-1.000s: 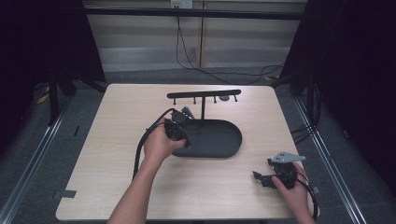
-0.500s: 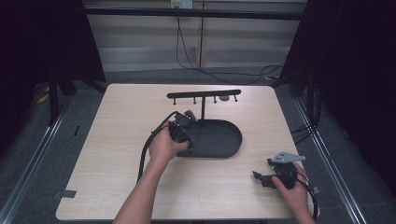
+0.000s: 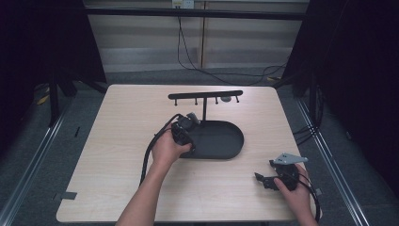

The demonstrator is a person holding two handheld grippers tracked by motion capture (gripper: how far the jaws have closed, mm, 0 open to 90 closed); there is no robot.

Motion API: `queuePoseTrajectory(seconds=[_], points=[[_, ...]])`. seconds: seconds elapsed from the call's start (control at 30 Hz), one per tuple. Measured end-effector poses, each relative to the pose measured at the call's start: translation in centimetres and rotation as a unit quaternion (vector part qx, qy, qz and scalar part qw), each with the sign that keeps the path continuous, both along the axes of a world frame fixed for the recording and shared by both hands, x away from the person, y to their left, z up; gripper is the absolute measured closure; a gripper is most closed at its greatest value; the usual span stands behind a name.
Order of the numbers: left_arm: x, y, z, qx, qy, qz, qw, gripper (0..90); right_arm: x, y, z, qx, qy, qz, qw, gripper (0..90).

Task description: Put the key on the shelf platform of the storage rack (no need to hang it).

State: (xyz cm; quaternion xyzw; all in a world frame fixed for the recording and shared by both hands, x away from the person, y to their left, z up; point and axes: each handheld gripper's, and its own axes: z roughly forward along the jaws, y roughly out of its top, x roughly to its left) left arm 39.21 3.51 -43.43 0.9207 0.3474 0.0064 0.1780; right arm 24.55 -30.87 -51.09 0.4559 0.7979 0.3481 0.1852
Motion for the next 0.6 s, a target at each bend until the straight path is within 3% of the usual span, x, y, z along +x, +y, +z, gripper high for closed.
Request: queuePoseTrajectory(seconds=[0.6], points=[[0.6, -0.1, -1.2, 0.01, 0.005, 0.0, 0.9999, 68.0, 0.0, 0.0, 0.0, 0.0, 0.0, 0.0, 1.0, 16.5]])
